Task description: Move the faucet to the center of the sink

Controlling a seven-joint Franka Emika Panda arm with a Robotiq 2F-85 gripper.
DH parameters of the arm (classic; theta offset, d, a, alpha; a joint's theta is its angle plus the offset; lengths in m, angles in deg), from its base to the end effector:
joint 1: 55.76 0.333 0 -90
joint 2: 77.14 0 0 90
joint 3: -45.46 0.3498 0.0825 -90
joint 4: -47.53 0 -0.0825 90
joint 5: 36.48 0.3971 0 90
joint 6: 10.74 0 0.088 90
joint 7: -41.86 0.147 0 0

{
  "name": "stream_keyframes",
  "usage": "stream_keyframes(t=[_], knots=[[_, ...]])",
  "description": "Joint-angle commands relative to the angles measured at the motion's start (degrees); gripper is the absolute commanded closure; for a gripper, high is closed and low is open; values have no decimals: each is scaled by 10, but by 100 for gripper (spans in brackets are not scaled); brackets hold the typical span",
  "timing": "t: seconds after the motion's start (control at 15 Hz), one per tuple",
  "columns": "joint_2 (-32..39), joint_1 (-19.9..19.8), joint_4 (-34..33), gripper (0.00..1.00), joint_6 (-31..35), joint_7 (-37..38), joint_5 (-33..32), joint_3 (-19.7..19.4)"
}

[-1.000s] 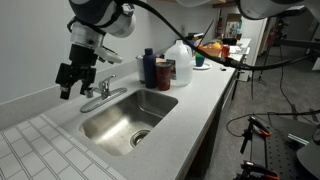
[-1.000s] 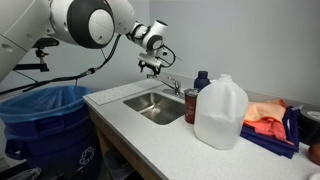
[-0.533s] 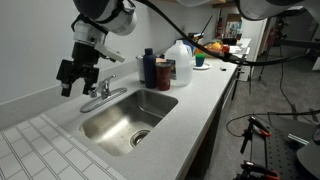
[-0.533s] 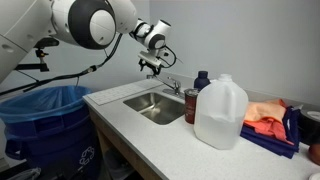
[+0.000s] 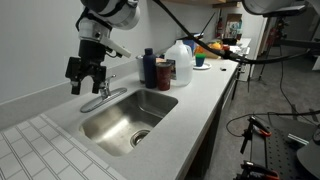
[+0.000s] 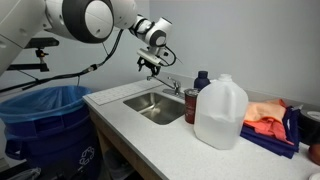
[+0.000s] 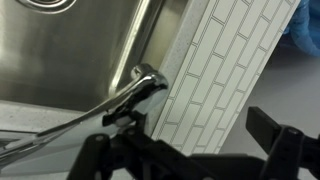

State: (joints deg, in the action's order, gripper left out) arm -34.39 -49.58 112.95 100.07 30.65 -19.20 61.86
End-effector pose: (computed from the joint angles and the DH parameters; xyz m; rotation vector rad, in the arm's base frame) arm 0.7484 0.2744 0.3721 -2.6052 -0.5417 -0.0365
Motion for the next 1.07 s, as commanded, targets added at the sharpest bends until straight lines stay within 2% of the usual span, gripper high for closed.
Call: stream_keyframes(t=[0.0, 0.4, 1.0], knots=[[-63, -11, 81, 0, -49, 19, -4, -8], [-103, 7, 125, 0, -84, 21, -19, -39], [-150, 10, 186, 0, -43, 6, -98, -79]])
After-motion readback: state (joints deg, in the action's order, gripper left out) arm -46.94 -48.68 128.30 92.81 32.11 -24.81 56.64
